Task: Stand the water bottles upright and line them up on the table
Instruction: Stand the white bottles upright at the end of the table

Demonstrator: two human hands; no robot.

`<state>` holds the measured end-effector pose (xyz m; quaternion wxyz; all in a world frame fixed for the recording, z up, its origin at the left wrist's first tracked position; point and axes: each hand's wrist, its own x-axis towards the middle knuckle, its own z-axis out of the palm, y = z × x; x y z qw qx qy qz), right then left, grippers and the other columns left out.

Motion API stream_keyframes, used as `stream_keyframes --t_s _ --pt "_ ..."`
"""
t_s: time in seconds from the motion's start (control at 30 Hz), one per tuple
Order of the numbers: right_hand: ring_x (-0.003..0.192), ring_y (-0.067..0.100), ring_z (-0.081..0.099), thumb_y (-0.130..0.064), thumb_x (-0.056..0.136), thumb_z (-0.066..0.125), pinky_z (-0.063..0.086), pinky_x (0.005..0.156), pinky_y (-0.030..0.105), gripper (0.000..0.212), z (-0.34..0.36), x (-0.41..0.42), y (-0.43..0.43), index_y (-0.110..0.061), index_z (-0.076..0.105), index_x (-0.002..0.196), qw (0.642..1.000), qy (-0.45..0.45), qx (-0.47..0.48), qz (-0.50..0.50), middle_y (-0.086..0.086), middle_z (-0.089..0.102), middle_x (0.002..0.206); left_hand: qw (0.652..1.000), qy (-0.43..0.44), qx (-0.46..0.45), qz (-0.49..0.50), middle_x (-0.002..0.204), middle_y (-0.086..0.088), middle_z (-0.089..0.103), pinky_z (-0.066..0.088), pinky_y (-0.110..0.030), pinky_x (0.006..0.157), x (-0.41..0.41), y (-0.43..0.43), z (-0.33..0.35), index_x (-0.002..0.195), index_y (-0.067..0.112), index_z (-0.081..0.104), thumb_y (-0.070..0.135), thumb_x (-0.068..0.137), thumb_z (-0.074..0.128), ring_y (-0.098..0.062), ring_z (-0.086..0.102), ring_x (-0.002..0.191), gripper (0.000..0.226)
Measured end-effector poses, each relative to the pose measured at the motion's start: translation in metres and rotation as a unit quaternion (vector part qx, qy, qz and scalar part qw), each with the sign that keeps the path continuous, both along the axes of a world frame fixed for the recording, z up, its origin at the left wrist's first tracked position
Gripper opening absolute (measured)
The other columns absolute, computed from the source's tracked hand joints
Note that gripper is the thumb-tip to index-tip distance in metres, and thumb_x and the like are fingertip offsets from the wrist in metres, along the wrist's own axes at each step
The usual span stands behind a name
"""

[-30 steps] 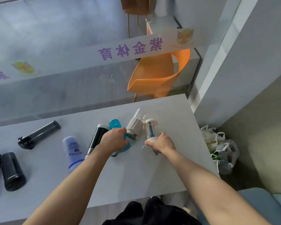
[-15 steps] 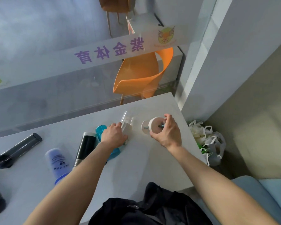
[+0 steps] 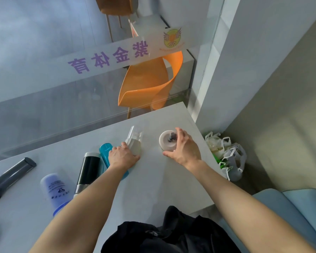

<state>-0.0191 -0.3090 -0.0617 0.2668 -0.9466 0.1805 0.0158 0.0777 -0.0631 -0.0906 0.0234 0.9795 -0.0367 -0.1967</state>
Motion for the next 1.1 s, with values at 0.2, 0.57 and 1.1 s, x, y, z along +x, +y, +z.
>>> stream_keyframes --t_s 0.2,0.57,1.1 --pt "0.119 0.029 0.063 -0.066 0.068 0.091 0.056 0.093 0.04 0.105 -0.005 -0.016 -0.011 -0.016 0.043 0.146 0.999 0.049 -0.007 -0.023 0.007 0.057 0.134 0.999 -0.029 -0.027 0.016 0.11 -0.004 0.063 0.057 -0.046 0.099 -0.005 0.003 0.002 0.139 0.022 0.05 0.074 0.069 0.075 -0.028 0.062 0.103 0.09" --pt "0.116 0.031 0.068 -0.051 0.087 0.075 0.055 0.089 0.038 0.066 -0.026 -0.051 -0.012 -0.014 0.059 0.139 0.964 0.25 -0.075 0.056 0.009 0.063 0.132 0.988 -0.095 -0.121 -0.004 0.124 -0.001 0.044 0.057 -0.047 0.093 -0.013 0.005 0.038 0.142 0.02 0.04 0.057 0.068 0.091 -0.026 0.052 0.113 0.097" --pt "0.126 0.032 0.063 -0.039 0.099 0.065 0.053 0.104 0.045 0.052 -0.021 -0.063 0.024 -0.016 0.055 0.145 0.941 0.261 -0.071 0.202 0.008 0.06 0.145 0.972 -0.011 -0.157 -0.175 0.155 -0.001 0.047 0.055 -0.033 0.104 -0.005 -0.01 0.072 0.157 0.03 0.037 0.041 0.086 0.091 -0.022 0.055 0.129 0.089"
